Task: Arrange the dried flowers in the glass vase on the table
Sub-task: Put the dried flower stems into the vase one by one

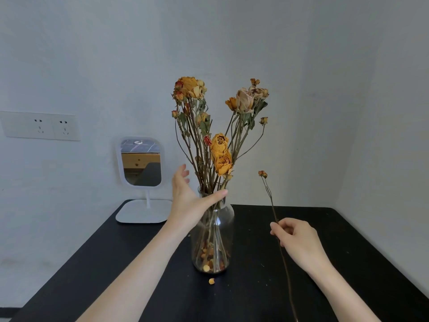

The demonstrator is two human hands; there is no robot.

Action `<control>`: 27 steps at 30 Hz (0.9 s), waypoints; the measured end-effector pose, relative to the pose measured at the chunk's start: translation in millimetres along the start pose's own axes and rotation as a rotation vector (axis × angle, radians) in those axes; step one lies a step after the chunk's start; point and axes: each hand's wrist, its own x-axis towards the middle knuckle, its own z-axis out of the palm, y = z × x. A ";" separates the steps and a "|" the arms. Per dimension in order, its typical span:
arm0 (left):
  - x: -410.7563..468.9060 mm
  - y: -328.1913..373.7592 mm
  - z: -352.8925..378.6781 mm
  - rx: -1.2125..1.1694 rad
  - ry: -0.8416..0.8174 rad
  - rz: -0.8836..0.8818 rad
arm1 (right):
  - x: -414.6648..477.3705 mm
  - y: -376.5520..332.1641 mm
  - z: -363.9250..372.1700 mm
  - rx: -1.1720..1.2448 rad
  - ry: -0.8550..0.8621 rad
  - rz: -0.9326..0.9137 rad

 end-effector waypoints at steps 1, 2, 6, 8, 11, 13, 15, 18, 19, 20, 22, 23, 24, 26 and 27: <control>6.5 3.0 2.8 -0.028 -0.061 -0.020 | 0.9 -1.5 -0.4 0.004 0.008 -0.002; 13.1 6.0 6.5 -0.040 -0.110 -0.014 | 1.7 -3.0 -0.8 0.009 0.016 -0.004; 33.0 11.9 18.6 -0.066 -0.120 0.007 | 5.1 -8.7 -3.5 0.017 0.041 -0.022; 37.4 11.0 21.1 -0.078 -0.111 0.012 | 6.8 -11.6 -5.2 0.023 0.055 -0.030; 42.2 10.2 21.1 -0.083 -0.105 -0.007 | 9.8 -15.9 -7.9 0.034 0.071 -0.064; 45.0 9.6 20.8 -0.072 -0.106 -0.025 | 12.3 -19.2 -10.2 0.080 0.074 -0.083; 46.3 8.9 20.9 -0.093 -0.095 -0.038 | 16.0 -24.1 -13.3 0.162 0.069 -0.097; 45.7 7.1 21.8 -0.141 -0.088 -0.045 | 22.8 -36.2 -19.6 0.301 0.066 -0.129; 46.0 6.3 22.1 -0.156 -0.094 -0.050 | 24.8 -42.0 -22.3 0.352 0.073 -0.146; 46.7 5.4 22.1 -0.176 -0.101 -0.059 | 26.4 -48.8 -25.2 0.409 0.082 -0.169; 48.4 4.2 21.1 -0.201 -0.123 -0.071 | 28.7 -64.0 -31.4 0.528 0.116 -0.236; 49.0 3.7 20.6 -0.201 -0.137 -0.072 | 29.6 -71.7 -34.6 0.573 0.143 -0.278; 49.4 3.5 20.1 -0.199 -0.150 -0.074 | 30.8 -79.5 -37.4 0.601 0.175 -0.323; 49.3 3.4 18.7 -0.201 -0.170 -0.071 | 33.3 -93.8 -41.1 0.619 0.239 -0.409; 49.6 3.4 18.3 -0.201 -0.179 -0.068 | 34.8 -100.1 -41.7 0.614 0.265 -0.444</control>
